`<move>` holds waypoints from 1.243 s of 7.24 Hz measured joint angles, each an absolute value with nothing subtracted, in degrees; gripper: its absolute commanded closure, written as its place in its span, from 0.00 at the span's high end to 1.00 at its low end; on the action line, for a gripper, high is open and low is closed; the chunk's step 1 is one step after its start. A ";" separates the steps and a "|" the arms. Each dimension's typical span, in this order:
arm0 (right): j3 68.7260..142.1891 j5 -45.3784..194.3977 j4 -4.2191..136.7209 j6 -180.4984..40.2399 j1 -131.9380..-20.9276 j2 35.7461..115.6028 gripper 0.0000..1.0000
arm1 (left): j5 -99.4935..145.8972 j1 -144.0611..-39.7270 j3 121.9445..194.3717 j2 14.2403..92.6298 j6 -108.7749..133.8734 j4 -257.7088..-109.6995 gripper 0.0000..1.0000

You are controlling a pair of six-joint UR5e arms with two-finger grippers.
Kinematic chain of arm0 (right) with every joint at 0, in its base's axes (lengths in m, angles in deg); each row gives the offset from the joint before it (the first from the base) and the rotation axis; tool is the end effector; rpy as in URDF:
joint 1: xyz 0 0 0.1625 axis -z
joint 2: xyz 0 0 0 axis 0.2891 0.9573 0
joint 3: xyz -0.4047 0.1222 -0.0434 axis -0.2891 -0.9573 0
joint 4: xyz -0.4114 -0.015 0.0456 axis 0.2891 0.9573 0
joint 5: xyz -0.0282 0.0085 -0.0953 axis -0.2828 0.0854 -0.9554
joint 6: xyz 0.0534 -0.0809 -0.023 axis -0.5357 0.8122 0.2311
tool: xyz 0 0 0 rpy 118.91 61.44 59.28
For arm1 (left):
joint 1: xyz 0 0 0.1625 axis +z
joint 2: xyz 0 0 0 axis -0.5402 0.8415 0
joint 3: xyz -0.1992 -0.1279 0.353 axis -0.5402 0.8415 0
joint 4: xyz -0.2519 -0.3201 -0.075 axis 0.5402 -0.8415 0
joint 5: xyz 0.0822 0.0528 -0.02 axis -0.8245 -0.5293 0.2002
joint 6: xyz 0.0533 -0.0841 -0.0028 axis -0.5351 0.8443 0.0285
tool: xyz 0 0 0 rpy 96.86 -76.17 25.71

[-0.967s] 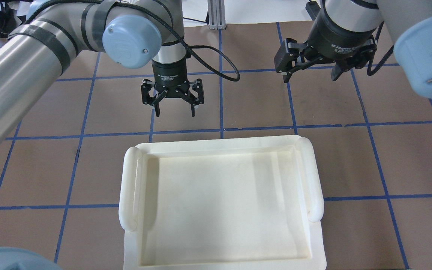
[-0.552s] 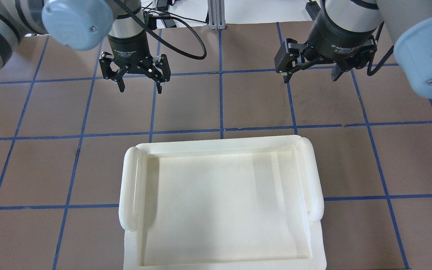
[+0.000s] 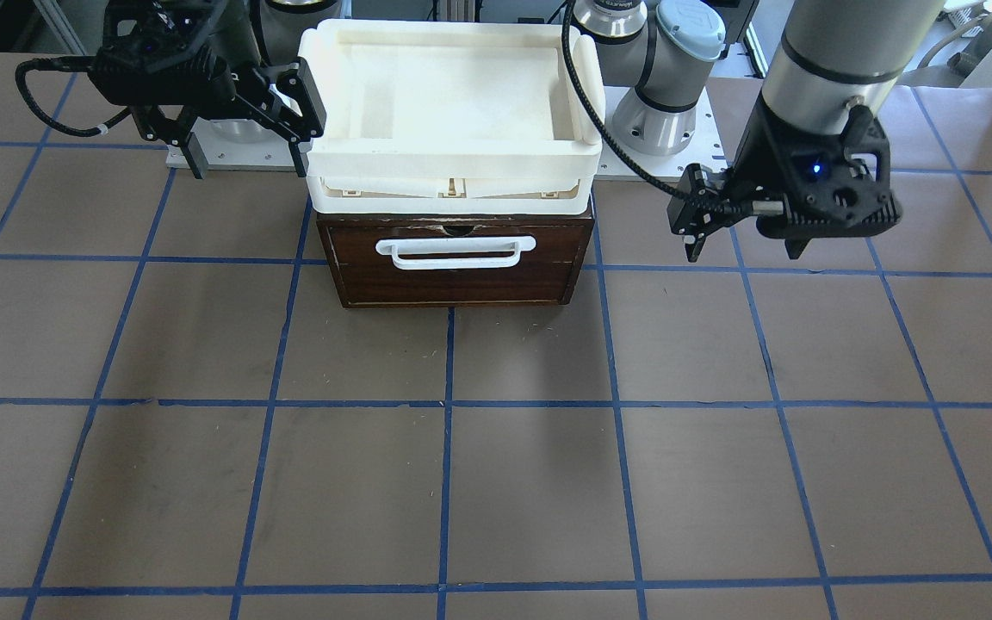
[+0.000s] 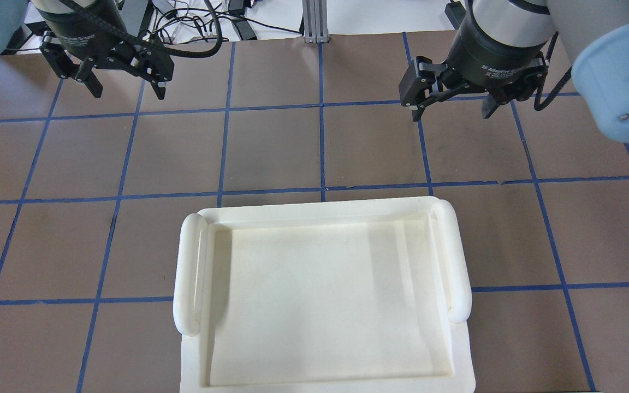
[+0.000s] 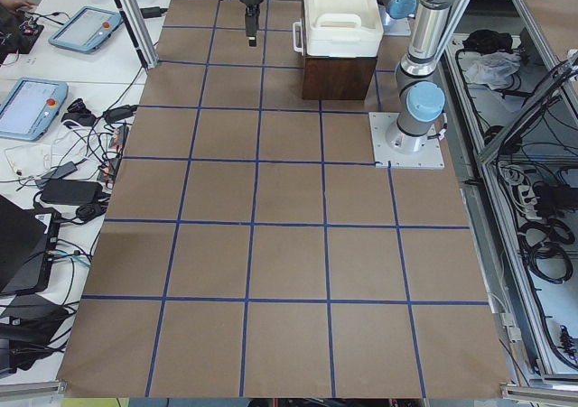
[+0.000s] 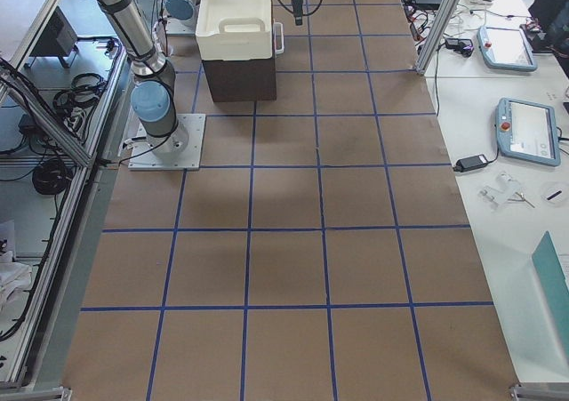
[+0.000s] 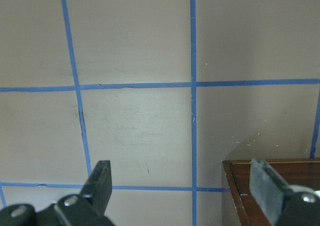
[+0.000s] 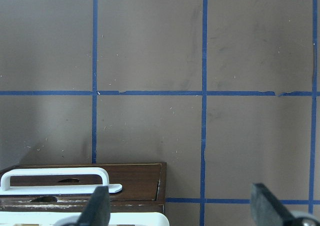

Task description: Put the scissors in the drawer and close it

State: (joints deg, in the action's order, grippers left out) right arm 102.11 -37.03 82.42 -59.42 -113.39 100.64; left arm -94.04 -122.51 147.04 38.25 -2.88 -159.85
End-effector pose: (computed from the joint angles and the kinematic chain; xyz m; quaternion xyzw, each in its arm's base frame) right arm 0.1886 -0.4493 0.5371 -0.0078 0.9974 -0.0691 0.0204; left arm -0.1217 -0.5285 0.5322 0.0030 0.9983 -0.0285 0.0500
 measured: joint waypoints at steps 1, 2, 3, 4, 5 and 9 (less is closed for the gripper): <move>102.11 -37.01 82.44 -59.41 -113.37 100.65 1.00 | -93.87 -122.50 148.28 35.35 -2.75 -159.37 0.99; 102.11 -37.02 82.43 -59.39 -113.34 100.66 1.00 | -93.25 -122.58 149.41 32.96 -2.70 -158.57 0.99; 102.11 -37.00 82.42 -59.41 -113.32 100.64 1.00 | -91.99 -122.53 150.06 31.48 -2.63 -157.46 1.00; 102.11 -36.98 82.41 -59.41 -113.31 100.63 1.00 | -90.89 -122.39 150.35 31.28 -2.53 -155.81 1.00; 102.11 -36.97 82.41 -59.37 -113.31 100.62 1.00 | -90.31 -122.31 150.48 31.71 -2.45 -154.18 1.00; 102.11 -37.06 82.40 -59.34 -113.31 100.65 1.00 | -88.28 -122.28 151.48 32.69 -1.68 -154.02 1.00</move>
State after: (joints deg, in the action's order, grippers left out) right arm 102.11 -37.06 82.40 -59.34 -113.31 100.65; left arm -88.28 -122.28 151.48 32.69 -1.68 -154.02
